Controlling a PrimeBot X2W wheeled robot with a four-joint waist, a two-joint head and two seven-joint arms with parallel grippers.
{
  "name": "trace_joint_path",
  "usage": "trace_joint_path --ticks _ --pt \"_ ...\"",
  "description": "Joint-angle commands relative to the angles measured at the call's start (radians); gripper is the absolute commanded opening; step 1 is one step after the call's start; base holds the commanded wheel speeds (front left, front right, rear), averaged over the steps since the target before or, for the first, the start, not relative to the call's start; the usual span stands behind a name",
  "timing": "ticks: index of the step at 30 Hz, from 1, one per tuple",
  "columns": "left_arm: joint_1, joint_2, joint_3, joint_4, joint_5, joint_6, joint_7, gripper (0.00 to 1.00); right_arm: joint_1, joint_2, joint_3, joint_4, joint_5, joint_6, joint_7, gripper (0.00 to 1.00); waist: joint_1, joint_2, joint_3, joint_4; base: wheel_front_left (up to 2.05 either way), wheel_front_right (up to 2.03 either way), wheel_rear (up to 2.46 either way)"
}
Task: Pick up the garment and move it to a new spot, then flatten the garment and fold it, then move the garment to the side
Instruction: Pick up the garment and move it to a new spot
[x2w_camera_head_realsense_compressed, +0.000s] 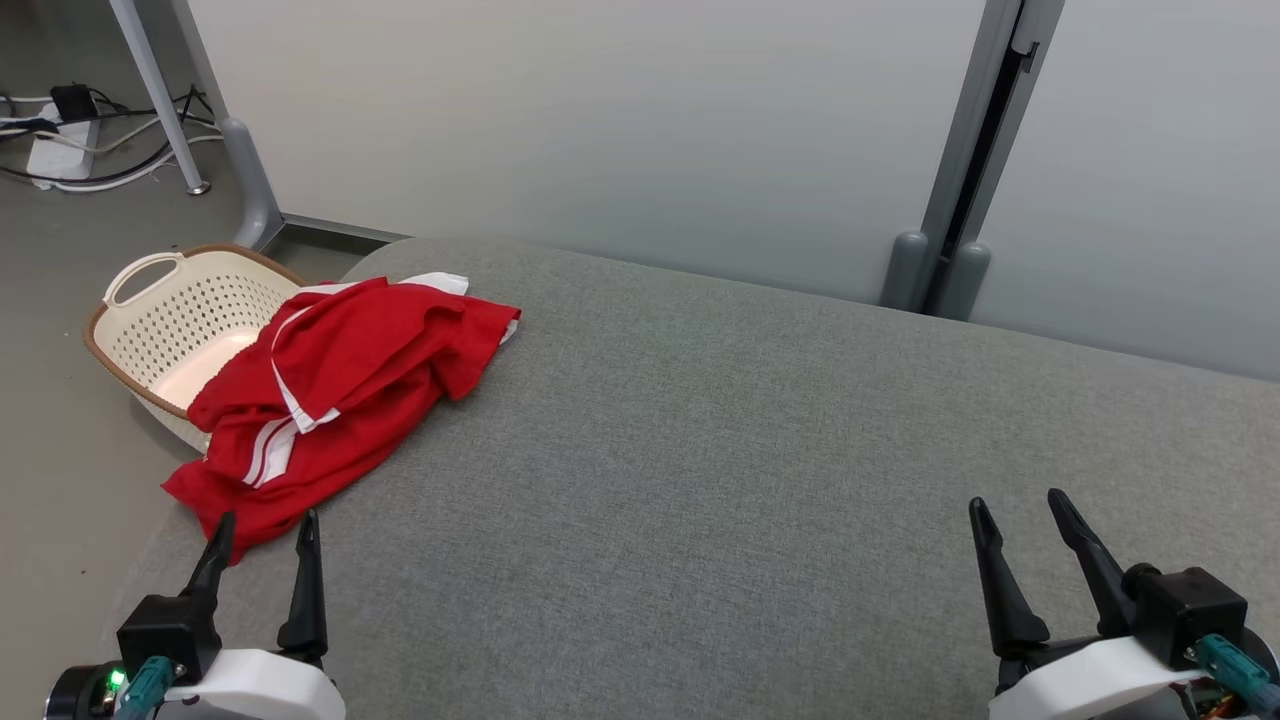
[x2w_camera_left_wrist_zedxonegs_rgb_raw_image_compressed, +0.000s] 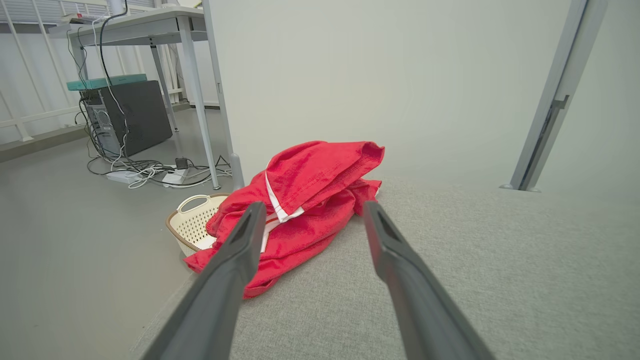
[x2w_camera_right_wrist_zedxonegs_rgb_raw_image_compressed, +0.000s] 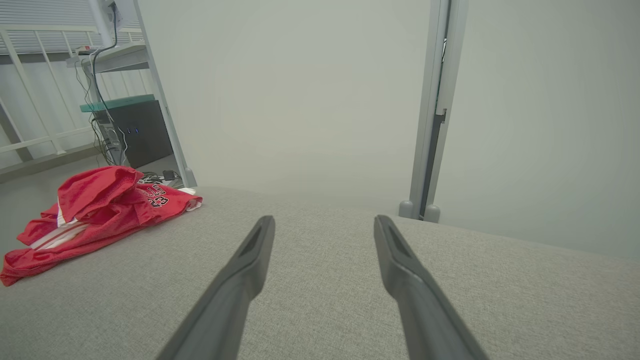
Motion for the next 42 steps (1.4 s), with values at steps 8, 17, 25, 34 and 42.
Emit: trace_joint_path --ticks 8,17,25,34,42 --pt "-0.099 0.012 -0.018 0.022 -0.005 -0.011 0.013 1.0 -0.043 -0.01 0.0 -0.031 -0.012 0.0 0.023 1.0 -0.0001 0.0 0.08 -0.044 0.0 0.0 0.0" --pt "-0.409 0.017 -0.024 0.206 -0.033 -0.058 0.018 1.0 -0.157 -0.029 -0.002 -0.095 -0.037 0.0 0.059 1.0 -0.0001 0.0 0.324 -0.132 0.0 0.0 0.0" --pt "-0.635 0.071 -0.02 0.479 -0.051 -0.098 0.029 1.0 -0.222 -0.033 -0.003 -0.106 -0.043 0.0 0.054 1.0 -0.0001 0.0 0.439 -0.181 0.0 0.0 0.0" --pt "-0.801 0.143 -0.033 0.778 -0.025 -0.076 0.041 1.0 -0.273 -0.026 0.008 -0.077 -0.039 0.0 0.03 1.0 -0.0001 0.0 0.494 -0.205 0.0 0.0 0.0" --pt "-0.821 0.174 -0.047 0.823 -0.006 -0.049 -0.013 0.0 -0.267 -0.019 -0.001 -0.041 -0.035 0.0 0.01 1.0 -0.0001 0.0 0.464 -0.195 0.0 0.0 0.0"
